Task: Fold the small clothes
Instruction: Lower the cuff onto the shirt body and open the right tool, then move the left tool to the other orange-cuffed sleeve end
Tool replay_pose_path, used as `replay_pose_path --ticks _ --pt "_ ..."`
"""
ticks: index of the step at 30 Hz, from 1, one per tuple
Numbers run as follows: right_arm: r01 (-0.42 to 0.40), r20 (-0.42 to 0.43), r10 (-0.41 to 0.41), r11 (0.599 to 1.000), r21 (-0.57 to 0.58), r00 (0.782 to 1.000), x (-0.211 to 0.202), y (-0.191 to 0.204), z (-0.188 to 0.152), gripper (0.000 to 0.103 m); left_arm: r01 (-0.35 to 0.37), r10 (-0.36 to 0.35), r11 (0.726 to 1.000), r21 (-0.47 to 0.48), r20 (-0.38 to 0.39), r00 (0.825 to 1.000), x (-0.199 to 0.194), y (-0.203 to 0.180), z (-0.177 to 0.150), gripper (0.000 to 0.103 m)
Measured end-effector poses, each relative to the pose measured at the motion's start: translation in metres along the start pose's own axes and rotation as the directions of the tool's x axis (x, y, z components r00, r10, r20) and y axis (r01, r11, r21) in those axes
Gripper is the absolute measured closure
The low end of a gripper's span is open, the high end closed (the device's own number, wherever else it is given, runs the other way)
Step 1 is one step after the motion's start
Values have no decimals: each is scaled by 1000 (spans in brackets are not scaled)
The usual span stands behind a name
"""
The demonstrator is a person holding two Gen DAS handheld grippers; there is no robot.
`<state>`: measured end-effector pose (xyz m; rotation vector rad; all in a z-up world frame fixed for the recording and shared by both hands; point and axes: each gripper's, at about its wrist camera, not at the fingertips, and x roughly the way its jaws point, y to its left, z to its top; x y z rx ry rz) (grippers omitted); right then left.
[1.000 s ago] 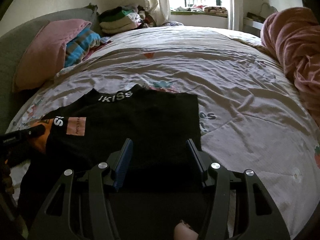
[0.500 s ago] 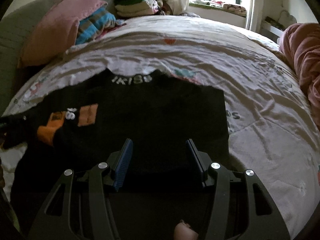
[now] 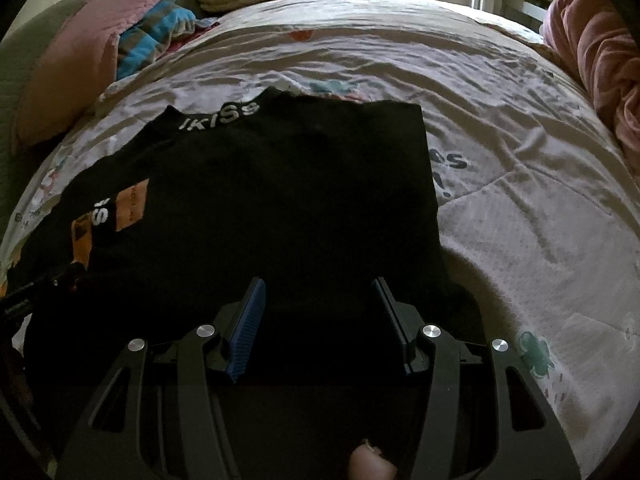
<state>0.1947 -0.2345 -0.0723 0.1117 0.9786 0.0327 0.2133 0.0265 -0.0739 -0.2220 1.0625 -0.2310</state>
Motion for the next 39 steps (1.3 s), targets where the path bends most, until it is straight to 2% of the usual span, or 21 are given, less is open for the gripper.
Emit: replay_pose_path --ticks 2,4,6,8,13,15,17,19,22,26,34,39 --pt "-17 30 17 1000 6 999 -8 -1 0 42 -1 1 1000 -1 5 1000 -3 0 0 98" --pt "-21 62 20 1000 6 998 -17 0 0 30 -3 3 1000 -5 11 1000 -6 0 0 96" --pt "-21 85 20 1000 5 996 -24 1 1 29 -6 6 1000 -5 22 1000 -11 0 0 92" --pt "-36 98 35 999 3 995 -30 1 1 25 -3 3 1000 -7 34 999 -18 -1 -1 80" --pt "-51 130 52 999 -10 990 -42 8 0 7 -30 29 1000 5 78 997 -35 -4 -3 62" --pt "-56 145 58 998 -16 988 -47 12 1 7 -36 35 999 3 90 995 -39 -3 -3 54" --pt "-68 151 70 997 -21 986 -50 15 1 6 -44 43 999 1 103 994 -45 -3 -4 33" --pt "-77 159 80 997 -28 984 -54 20 2 5 -62 61 998 2 116 991 -49 -3 -3 28" --pt "-85 164 90 996 -38 982 -57 28 3 5 -99 100 995 -14 142 985 -57 1 -4 15" --pt "-92 176 100 994 -51 979 -62 39 4 5 -178 179 984 -23 183 967 -68 7 -3 10" --pt "-114 193 131 989 -94 972 -71 64 3 5 -198 213 976 -89 206 955 -88 29 -3 10" --pt "-129 201 155 982 -137 967 -76 85 4 5 -237 260 963 -126 218 941 -99 42 -5 10"
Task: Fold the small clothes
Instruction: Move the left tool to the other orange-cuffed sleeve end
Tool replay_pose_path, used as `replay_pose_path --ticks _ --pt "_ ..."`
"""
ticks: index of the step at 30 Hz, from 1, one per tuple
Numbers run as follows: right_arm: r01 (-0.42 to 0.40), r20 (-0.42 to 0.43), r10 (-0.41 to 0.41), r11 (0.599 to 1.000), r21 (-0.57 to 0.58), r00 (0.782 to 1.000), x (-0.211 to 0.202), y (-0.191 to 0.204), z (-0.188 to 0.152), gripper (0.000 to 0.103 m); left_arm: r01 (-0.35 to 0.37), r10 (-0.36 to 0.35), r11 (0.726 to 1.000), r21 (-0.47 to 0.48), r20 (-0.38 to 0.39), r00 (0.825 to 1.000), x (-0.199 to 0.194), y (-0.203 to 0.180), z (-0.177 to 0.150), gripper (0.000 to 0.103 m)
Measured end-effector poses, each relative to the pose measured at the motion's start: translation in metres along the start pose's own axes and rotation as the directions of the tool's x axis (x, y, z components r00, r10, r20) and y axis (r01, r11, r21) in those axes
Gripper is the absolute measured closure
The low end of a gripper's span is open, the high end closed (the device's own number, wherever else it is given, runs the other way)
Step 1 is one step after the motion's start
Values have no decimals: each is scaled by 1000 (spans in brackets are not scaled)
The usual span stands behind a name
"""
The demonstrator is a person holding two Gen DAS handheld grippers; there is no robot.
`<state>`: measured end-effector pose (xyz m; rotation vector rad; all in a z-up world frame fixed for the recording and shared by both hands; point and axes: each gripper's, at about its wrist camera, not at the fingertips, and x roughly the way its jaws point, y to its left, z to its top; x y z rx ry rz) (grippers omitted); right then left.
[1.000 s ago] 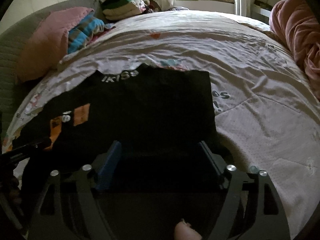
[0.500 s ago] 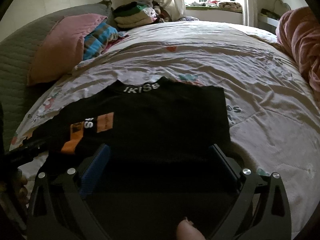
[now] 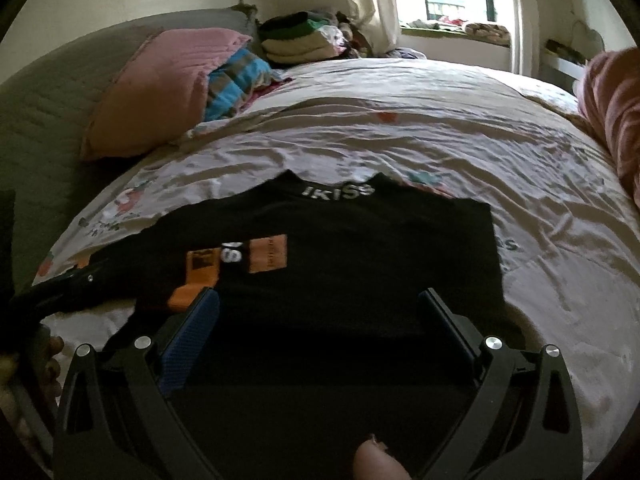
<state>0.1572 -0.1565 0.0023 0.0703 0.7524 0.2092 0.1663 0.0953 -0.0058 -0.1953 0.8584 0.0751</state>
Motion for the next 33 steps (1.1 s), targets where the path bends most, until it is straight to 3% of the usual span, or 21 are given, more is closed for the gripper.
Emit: replay_pose_path --ticks 13,33 --pt "-62 11 63 993 -104 998 0 57 10 5 -92 95 992 -91 33 995 -13 44 7 10" --pt "-168 -8 172 954 -249 985 14 141 24 5 -214 219 943 -254 -11 976 -16 115 10 10"
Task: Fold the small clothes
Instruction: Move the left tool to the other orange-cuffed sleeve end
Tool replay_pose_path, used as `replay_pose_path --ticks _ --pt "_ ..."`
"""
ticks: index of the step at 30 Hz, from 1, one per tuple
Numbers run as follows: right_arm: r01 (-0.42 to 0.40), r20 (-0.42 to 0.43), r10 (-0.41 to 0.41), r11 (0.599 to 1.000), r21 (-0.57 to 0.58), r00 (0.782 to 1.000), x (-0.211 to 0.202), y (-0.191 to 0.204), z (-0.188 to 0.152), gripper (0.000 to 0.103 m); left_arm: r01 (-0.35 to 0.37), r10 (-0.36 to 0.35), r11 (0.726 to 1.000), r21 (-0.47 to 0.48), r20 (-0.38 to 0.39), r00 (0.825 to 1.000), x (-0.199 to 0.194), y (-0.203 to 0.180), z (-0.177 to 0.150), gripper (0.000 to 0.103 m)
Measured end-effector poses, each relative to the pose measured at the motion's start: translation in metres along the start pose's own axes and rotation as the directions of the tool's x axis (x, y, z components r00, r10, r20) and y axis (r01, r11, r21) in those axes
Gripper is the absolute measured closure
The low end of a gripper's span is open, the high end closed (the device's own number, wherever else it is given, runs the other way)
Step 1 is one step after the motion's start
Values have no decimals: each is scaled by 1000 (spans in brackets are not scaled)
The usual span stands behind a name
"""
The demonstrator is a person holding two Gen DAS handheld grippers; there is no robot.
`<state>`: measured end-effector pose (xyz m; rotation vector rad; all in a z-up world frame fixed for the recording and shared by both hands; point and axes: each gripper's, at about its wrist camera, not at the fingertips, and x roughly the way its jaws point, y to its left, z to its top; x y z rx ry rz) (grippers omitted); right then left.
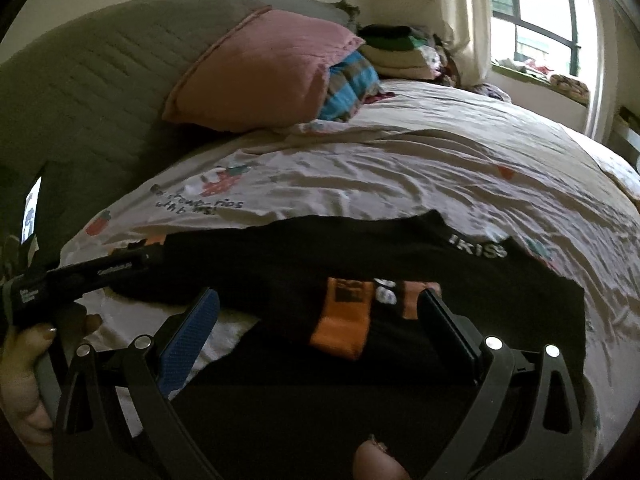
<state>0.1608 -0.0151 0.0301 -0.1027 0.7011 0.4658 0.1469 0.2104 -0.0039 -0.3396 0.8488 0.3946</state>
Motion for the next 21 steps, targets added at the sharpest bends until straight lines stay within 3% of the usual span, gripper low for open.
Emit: replay_pose_path --ticks 7,21 --pt "-49 -21 48 998 -41 999 16 24 8 4 -48 47 997 -66 -6 999 5 28 6 10" --pt "-110 -28 108 992 -56 994 39 51 30 5 -84 69 979 -184 -88 994 29 65 4 10"
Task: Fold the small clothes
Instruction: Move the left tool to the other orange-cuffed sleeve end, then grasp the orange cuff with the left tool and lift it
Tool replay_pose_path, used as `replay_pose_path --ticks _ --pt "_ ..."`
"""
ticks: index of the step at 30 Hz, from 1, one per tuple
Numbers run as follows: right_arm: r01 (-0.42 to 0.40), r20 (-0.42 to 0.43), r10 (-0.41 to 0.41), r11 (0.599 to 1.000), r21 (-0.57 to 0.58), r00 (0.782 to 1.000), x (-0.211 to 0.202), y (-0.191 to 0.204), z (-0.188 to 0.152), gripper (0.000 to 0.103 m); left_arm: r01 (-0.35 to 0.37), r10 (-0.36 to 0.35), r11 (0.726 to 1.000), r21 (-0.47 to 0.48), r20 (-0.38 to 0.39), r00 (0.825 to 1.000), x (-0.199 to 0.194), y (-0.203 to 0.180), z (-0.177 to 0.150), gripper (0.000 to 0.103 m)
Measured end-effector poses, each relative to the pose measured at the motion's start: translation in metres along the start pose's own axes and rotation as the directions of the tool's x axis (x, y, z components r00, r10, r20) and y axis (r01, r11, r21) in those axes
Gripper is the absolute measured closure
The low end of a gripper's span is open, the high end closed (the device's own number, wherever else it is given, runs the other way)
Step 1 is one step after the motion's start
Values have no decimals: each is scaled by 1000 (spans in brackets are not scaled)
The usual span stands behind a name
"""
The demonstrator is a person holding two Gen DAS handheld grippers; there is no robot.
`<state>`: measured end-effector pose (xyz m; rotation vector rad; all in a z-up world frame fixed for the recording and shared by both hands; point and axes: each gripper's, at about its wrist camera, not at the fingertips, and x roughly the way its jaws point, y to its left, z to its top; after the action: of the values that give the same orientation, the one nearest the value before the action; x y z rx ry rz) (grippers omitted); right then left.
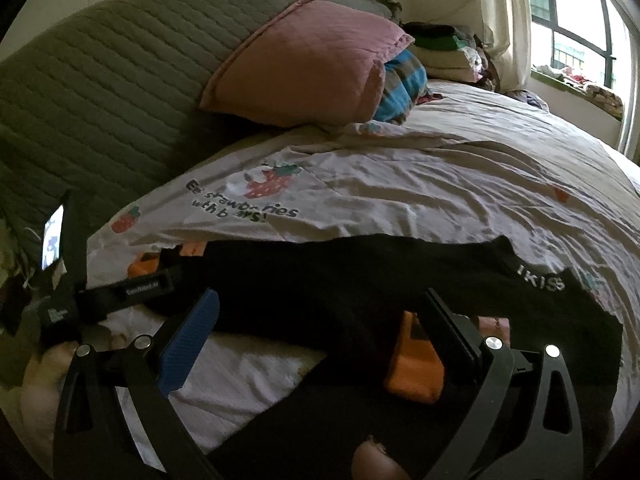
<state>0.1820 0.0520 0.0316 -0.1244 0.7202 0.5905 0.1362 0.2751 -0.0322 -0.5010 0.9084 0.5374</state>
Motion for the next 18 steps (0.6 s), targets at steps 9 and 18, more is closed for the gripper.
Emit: replay_pose_path --ticks 9,18 --pt "-30 -16 30 1000 2 999 13 7 -4 5 -6 1 997 -80 -64 998 27 19 0 10" --pt "-23 -59 26 998 53 998 26 -7 -24 5 32 -29 993 -116 23 999 37 20 12 39"
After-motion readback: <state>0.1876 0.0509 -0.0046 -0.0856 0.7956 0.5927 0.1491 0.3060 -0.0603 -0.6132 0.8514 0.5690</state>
